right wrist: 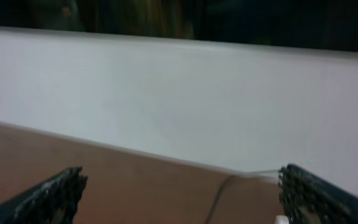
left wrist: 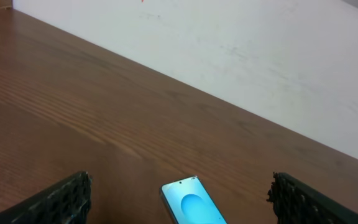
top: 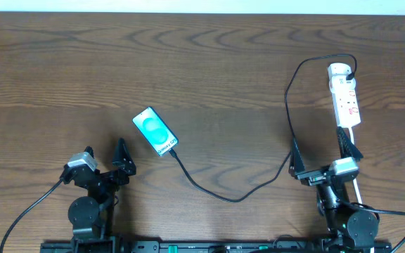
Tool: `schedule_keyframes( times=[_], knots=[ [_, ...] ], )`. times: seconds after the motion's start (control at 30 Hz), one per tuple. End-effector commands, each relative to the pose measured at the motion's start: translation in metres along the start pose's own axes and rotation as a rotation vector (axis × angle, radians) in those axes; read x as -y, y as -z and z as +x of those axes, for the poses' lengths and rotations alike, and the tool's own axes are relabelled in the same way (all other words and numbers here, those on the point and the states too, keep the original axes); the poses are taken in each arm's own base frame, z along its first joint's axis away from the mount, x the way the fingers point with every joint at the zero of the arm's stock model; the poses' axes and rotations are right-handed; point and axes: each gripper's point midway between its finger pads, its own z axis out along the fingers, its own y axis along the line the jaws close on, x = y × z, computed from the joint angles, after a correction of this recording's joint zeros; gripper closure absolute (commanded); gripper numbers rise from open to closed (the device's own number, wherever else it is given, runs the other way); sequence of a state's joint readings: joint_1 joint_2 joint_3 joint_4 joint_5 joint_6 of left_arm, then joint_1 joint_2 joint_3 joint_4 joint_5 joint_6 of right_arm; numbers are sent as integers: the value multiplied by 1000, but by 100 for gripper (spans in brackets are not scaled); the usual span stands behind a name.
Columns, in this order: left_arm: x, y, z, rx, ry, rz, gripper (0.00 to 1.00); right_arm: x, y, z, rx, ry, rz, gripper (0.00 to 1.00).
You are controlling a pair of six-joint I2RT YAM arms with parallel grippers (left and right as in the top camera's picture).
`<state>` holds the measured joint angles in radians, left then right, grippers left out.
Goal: Plug charger to phone and switch on socket
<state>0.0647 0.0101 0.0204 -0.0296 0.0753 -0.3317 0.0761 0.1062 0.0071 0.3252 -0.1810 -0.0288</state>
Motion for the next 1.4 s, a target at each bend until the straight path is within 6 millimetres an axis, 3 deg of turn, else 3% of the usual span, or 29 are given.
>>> schedule_keyframes(
  times=[0.0, 0.17, 0.27, 1.37],
  knots=[
    [-5, -1, 15, -46, -16, -8, 8, 4, 4, 13, -50, -34, 34, 1],
    [-5, -1, 15, -46, -16, -8, 8, 11, 13, 57, -225, -141, 100, 1],
    [-5, -1, 15, -46, -16, -8, 8, 10, 18, 73, -293, -150, 101, 1],
    [-5, -1, 15, -46, -16, -8, 8, 12, 18, 73, -293, -146, 114, 1]
  ],
)
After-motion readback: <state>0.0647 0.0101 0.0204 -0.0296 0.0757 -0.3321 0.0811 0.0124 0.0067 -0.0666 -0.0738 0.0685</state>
